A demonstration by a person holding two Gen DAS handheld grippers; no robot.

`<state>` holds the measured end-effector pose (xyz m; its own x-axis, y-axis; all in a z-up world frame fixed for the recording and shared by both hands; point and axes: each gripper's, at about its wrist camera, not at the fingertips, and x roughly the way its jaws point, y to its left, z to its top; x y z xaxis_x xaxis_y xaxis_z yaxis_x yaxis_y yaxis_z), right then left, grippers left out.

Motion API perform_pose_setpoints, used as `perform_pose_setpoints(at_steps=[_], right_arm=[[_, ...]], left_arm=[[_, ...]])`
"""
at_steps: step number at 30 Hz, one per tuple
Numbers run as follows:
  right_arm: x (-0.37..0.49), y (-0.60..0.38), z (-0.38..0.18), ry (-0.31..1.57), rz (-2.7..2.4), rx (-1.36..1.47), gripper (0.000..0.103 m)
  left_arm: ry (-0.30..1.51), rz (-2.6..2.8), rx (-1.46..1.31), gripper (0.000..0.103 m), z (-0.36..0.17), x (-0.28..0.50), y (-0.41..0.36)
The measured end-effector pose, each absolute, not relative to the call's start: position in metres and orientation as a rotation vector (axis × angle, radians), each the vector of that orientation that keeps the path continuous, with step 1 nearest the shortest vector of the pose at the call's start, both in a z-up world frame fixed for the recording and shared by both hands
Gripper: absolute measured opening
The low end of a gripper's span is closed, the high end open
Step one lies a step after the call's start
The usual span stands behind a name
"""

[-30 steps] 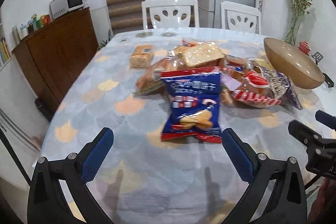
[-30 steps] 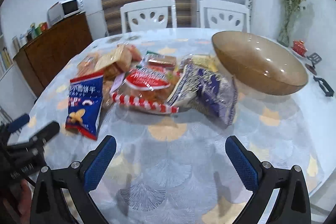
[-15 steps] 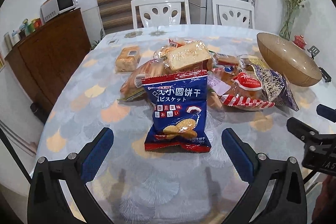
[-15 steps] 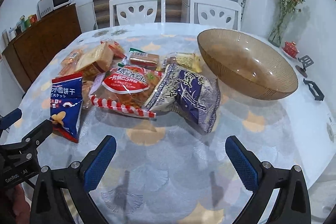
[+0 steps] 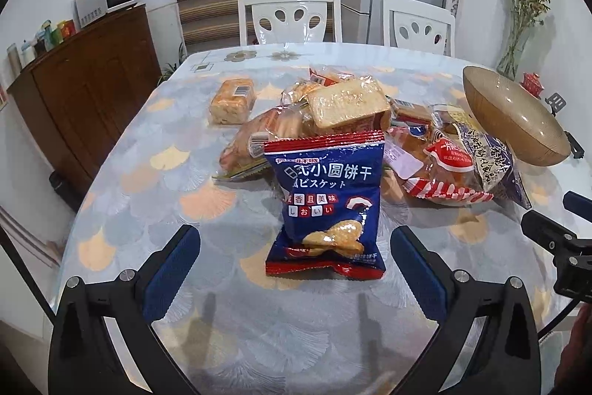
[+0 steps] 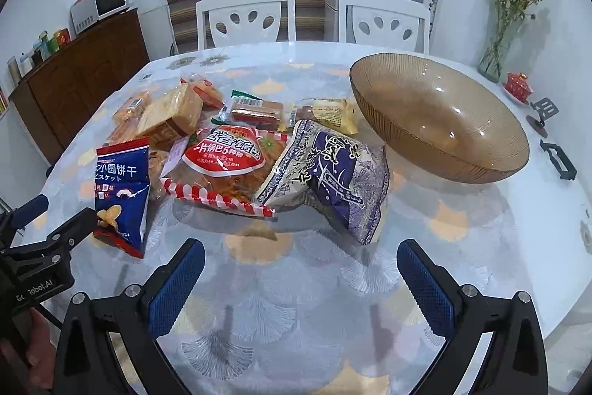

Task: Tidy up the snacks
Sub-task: 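Move both tools toward the snack pile on the table, then grasp the blue biscuit bag with the left tool while the right tool grasps the purple-white bag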

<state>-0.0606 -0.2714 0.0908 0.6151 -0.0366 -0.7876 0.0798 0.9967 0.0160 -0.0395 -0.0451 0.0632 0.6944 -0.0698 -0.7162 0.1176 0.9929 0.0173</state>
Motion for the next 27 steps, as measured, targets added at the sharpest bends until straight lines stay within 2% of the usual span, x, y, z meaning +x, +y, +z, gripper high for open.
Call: perform_pose_setpoints(at_steps=[27], right_arm=[[-0.028, -0.329, 0.088, 0.935, -0.098, 0.164, 0.103]], left_arm=[[0.815, -0.177, 0.063, 0.102, 0.06, -0.016, -0.051]])
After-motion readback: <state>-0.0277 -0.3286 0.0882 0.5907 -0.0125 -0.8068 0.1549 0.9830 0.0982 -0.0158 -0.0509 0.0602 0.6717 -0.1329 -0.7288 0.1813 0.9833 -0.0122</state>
